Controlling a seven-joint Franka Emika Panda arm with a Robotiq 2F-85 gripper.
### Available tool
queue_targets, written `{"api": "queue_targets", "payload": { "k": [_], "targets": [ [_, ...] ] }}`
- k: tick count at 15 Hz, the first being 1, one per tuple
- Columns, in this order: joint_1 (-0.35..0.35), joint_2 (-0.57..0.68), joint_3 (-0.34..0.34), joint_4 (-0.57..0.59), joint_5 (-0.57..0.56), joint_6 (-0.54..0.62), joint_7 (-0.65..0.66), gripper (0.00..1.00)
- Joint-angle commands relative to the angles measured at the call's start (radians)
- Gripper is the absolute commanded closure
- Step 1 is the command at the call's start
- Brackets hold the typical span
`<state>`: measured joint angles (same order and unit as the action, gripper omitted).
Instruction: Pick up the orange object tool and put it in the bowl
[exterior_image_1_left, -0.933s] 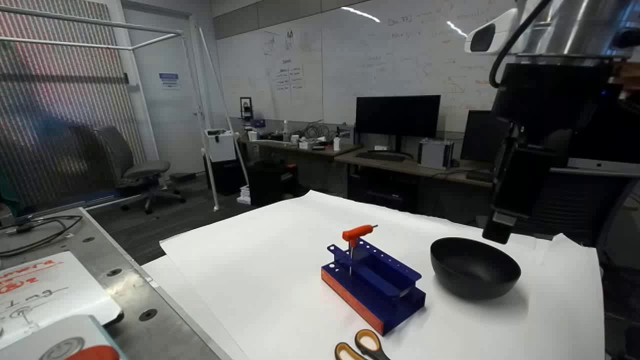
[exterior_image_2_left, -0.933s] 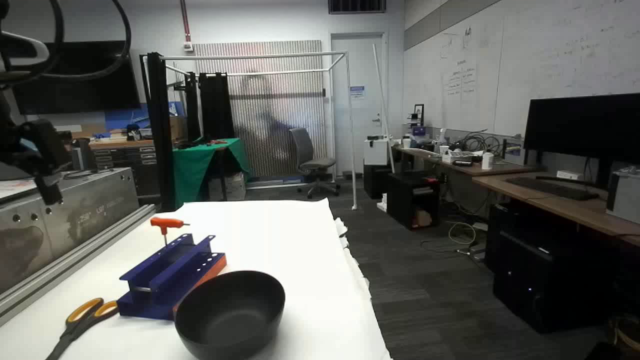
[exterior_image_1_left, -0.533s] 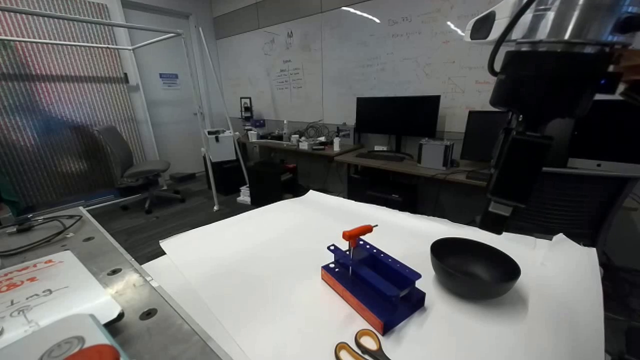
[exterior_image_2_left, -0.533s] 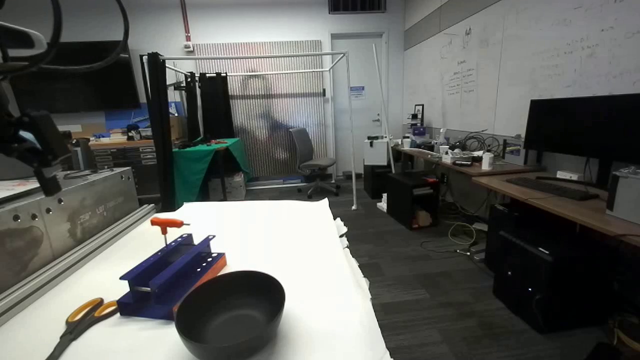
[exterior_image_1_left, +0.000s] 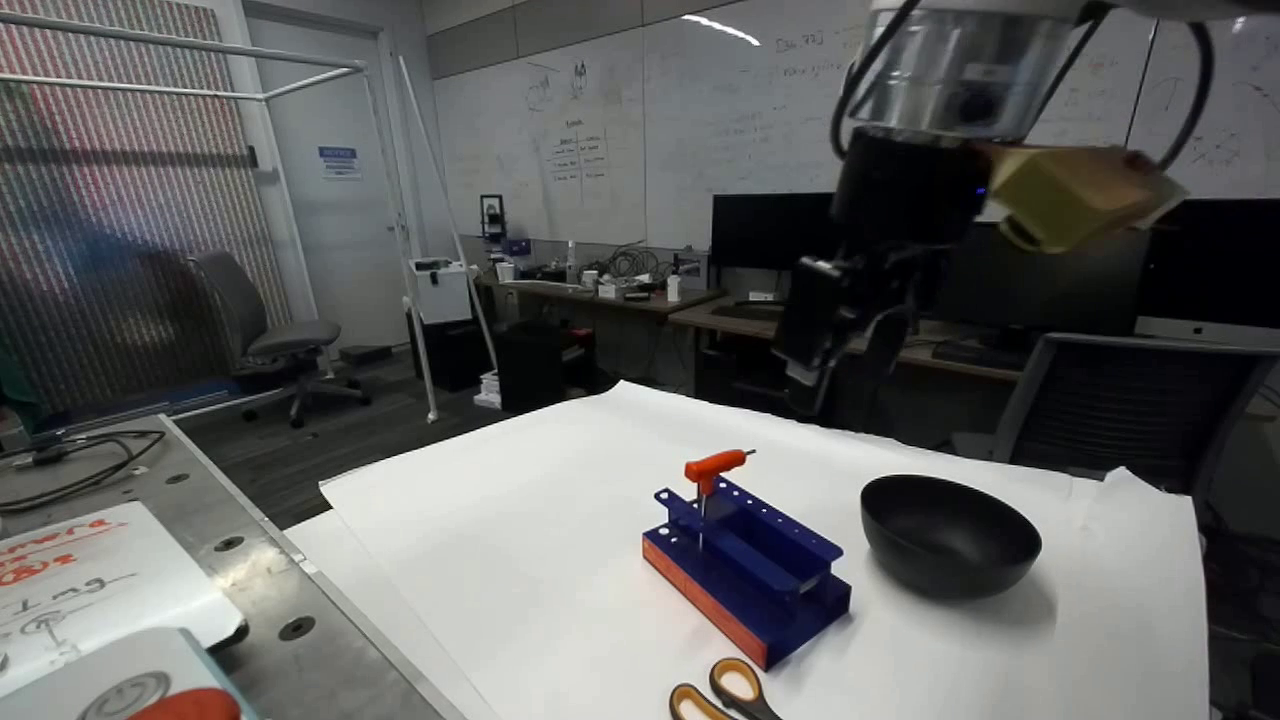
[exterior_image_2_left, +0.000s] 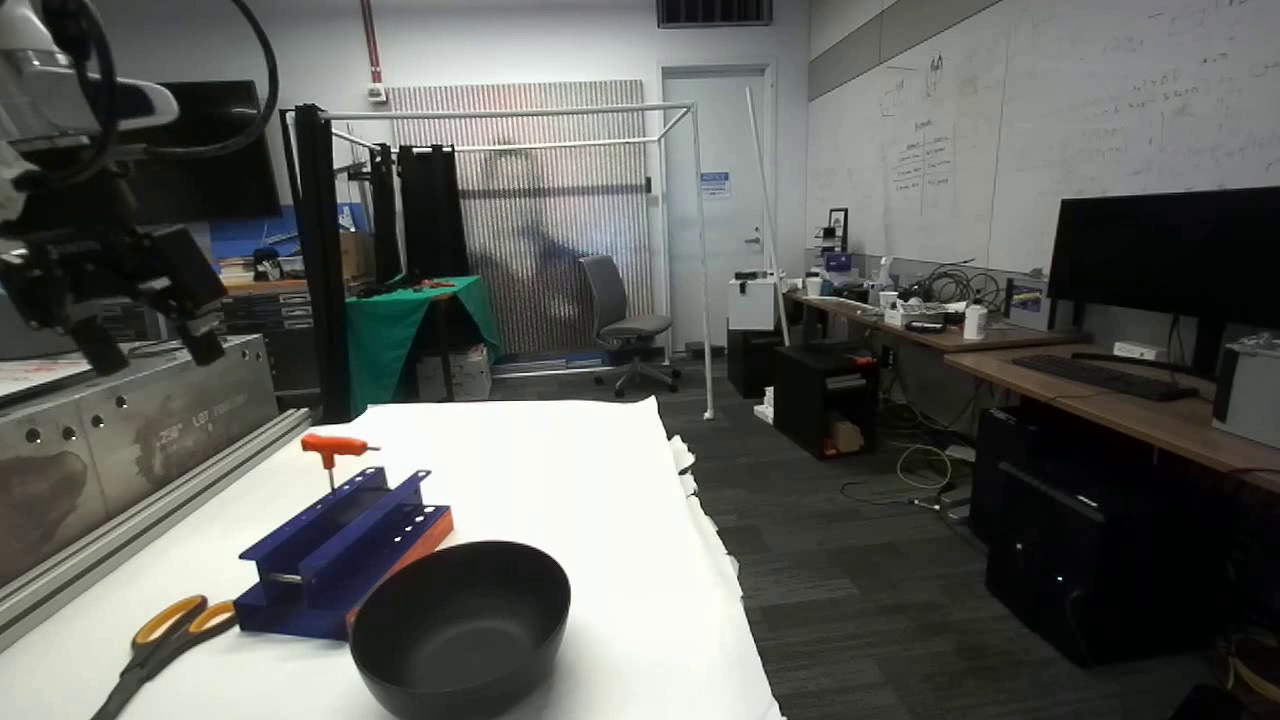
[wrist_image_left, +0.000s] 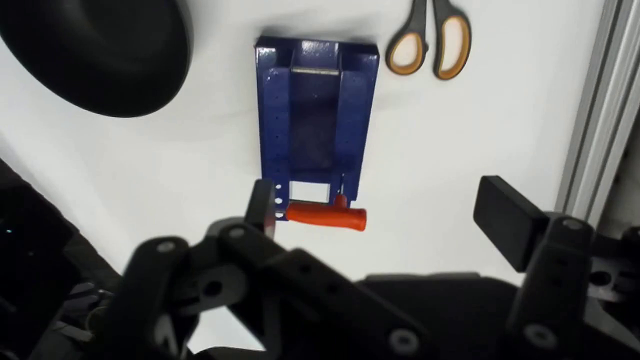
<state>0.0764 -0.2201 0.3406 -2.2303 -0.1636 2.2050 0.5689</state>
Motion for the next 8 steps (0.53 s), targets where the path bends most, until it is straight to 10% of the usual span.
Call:
{"api": "queue_targets", "payload": {
  "k": [1, 8],
  "targets": [
    [-0.019, 0.248, 0.002, 0.235, -0.168, -0.029, 0.272, 0.00],
    [0.123, 0.529, -0.163, 0.510, -0.230, -0.213, 0.626, 0.00]
  ]
}}
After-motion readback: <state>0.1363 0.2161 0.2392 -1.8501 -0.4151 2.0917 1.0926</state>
